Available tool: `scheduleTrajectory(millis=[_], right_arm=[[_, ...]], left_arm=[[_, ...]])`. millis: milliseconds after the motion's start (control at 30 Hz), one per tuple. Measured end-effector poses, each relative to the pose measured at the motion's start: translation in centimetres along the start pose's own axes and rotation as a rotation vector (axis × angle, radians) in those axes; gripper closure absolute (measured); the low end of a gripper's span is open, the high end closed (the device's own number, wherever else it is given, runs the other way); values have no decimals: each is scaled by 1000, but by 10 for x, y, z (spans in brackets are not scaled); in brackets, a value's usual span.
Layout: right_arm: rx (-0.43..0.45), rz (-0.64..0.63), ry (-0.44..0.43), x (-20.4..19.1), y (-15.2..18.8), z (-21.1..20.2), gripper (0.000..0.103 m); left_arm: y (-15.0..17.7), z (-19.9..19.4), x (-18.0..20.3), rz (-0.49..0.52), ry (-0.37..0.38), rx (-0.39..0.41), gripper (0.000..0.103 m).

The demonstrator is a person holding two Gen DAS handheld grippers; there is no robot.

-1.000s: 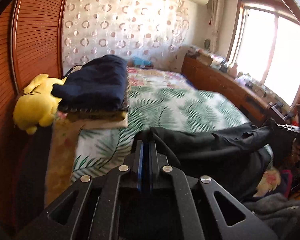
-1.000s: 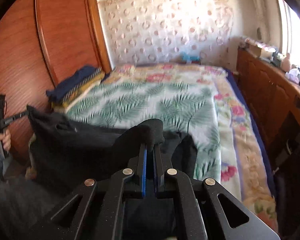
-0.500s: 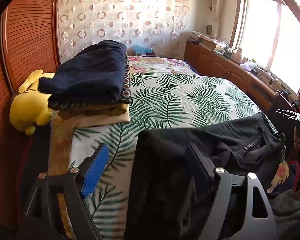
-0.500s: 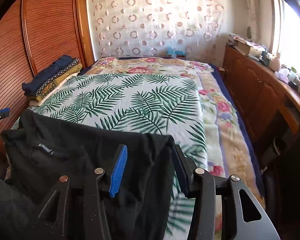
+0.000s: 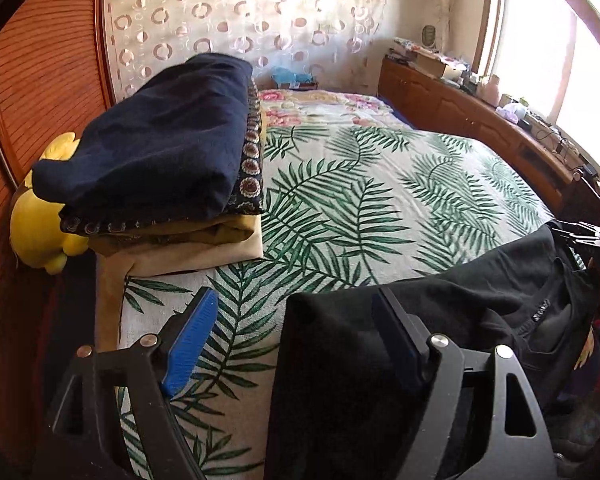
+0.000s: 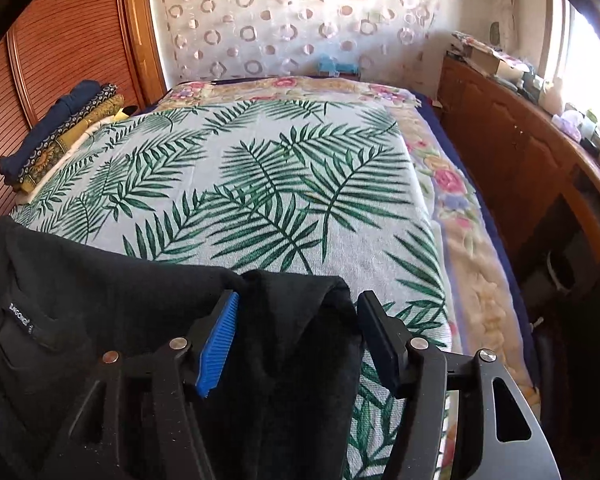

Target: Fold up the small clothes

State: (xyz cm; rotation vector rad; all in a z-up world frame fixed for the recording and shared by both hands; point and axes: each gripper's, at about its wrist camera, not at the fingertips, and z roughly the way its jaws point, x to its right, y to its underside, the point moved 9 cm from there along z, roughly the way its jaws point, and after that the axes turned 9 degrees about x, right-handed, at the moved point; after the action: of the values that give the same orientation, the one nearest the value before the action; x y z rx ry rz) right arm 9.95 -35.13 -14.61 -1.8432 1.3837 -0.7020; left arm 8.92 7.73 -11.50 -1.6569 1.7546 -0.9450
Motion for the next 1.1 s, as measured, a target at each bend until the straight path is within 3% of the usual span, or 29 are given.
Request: scheduleTrajectory(millis=[333,633,1100], right_arm=[[2,2,-18,4,3,24,31],[0,0,-15,5,4,32,31],[-1,0,-15,5,5,35,31]], left_arm=[[16,16,4,19,1,-60,23],[34,21,-2,-46,13,-99,23],[37,19,0,-1,-14,-62,23]])
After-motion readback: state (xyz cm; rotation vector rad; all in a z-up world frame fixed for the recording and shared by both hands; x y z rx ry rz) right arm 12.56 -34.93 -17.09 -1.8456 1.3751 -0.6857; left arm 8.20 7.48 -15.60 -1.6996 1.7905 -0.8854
